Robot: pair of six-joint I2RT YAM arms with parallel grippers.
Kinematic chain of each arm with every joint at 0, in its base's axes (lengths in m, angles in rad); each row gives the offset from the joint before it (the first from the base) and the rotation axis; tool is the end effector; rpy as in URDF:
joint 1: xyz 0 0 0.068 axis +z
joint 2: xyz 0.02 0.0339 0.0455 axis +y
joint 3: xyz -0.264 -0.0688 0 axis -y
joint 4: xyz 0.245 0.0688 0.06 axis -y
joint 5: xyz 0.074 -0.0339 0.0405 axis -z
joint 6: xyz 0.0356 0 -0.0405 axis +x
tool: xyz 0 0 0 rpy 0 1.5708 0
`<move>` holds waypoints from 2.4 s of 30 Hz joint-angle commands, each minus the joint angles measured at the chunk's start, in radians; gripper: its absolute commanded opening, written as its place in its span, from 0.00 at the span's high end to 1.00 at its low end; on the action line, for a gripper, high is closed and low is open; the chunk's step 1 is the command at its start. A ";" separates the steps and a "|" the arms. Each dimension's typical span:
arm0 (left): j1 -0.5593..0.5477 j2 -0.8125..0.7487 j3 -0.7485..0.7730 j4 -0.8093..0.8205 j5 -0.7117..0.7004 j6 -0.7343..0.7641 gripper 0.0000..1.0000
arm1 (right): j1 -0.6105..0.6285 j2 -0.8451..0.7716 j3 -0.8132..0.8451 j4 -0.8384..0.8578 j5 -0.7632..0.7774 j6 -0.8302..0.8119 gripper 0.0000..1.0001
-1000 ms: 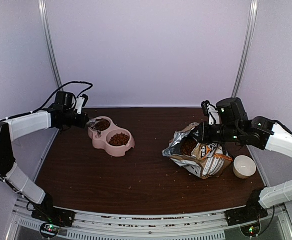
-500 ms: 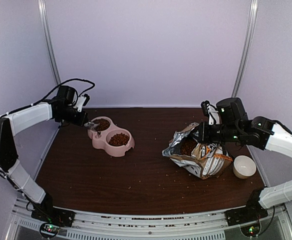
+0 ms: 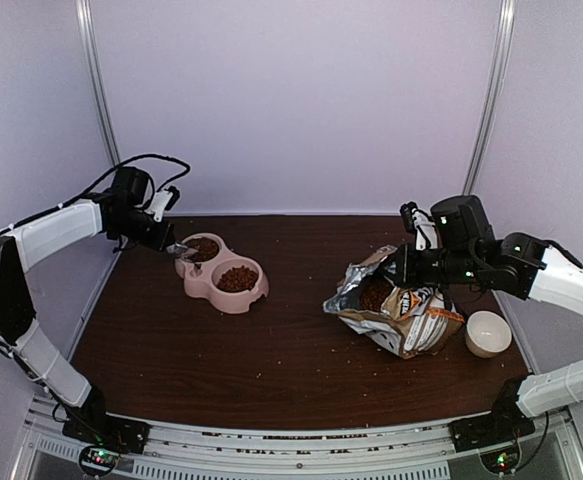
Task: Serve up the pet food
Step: Place the pet food in the pet food bowl, then insert the spatula into the pet food bag, then collect the pet food from the pet food bag.
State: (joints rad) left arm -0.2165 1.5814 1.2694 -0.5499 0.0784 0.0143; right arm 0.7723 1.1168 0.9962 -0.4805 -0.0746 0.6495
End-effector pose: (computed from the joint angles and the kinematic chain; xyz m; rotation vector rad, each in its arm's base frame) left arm 0.3370 -0.0770 0.2763 0.3158 2.4173 -0.1862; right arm 0.1736 0.1728 0.3189 -0.1871 2.3037 0.8597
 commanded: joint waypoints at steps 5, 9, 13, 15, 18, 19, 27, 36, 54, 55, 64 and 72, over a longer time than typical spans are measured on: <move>0.006 -0.197 -0.004 0.036 0.190 0.013 1.00 | -0.013 0.010 0.047 0.024 -0.012 -0.024 1.00; -0.081 -0.325 -0.038 0.030 0.236 0.029 1.00 | -0.013 0.018 0.076 -0.018 -0.046 -0.049 1.00; -0.331 -0.422 -0.071 0.040 0.153 -0.004 1.00 | -0.012 0.024 0.091 -0.047 -0.106 -0.056 1.00; -0.462 -0.461 -0.096 0.082 0.099 -0.034 1.00 | -0.011 0.026 0.100 -0.067 -0.126 -0.061 1.00; -0.627 -0.493 -0.148 0.187 0.038 -0.104 1.00 | -0.001 0.015 0.102 -0.088 -0.126 -0.063 1.00; -0.676 -0.490 -0.159 0.216 0.017 -0.117 1.00 | 0.005 0.010 0.102 -0.091 -0.121 -0.062 1.00; -0.961 -0.296 -0.094 0.307 -0.162 -0.142 1.00 | 0.105 -0.026 0.125 -0.138 0.007 -0.042 1.00; -1.022 -0.149 -0.091 0.427 -0.189 -0.188 1.00 | 0.190 -0.025 0.128 -0.138 0.062 -0.022 1.00; -1.029 0.398 0.153 0.469 -0.289 -0.378 1.00 | 0.294 0.001 0.120 -0.013 0.098 0.044 1.00; -1.027 0.426 0.168 0.505 -0.279 -0.380 1.00 | 0.294 -0.008 0.104 0.000 0.098 0.051 1.00; -1.019 0.509 0.186 0.921 -0.124 -0.259 1.00 | 0.294 -0.059 0.028 0.039 0.118 0.084 1.00; -1.000 0.490 0.160 1.061 -0.112 -0.210 1.00 | 0.295 -0.089 0.031 0.024 0.146 0.081 1.00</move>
State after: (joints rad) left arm -1.2236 2.0632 1.4277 0.2287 -0.0624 -0.2775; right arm 1.0309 1.0931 0.9947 -0.6392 0.1783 0.6956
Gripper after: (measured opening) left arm 0.041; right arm 0.004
